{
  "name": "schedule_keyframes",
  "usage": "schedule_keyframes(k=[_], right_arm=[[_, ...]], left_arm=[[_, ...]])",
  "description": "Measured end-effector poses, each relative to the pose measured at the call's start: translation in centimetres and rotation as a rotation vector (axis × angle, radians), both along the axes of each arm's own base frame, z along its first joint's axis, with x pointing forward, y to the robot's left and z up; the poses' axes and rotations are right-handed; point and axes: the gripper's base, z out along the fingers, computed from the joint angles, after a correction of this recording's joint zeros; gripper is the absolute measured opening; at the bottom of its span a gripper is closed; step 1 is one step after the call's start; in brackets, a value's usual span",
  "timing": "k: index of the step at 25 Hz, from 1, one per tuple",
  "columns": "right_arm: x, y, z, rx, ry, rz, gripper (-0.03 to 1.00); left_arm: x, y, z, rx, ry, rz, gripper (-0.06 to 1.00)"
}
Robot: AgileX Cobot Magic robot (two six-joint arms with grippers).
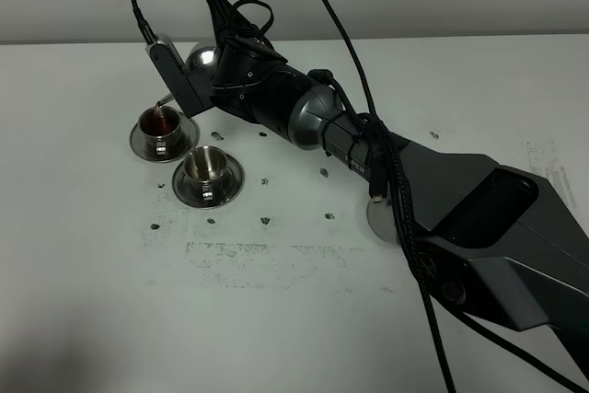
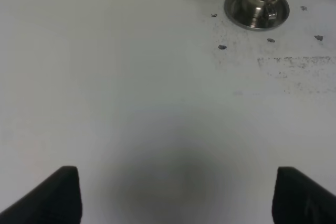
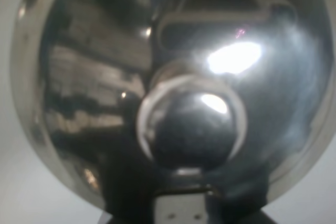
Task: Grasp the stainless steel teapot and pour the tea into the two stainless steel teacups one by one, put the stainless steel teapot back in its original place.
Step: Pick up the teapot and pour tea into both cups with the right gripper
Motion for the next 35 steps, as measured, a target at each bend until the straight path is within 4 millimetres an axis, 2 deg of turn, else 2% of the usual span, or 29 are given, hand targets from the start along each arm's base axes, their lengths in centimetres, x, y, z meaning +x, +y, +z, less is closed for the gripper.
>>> schedule_keyframes(k=[35], right_arm=[[0.07,-0.02,0.11,-0.008,-0.016,0.003,0.17]], left_arm=[[0.00,0.00,0.00,0.000,0.000,0.000,0.72]])
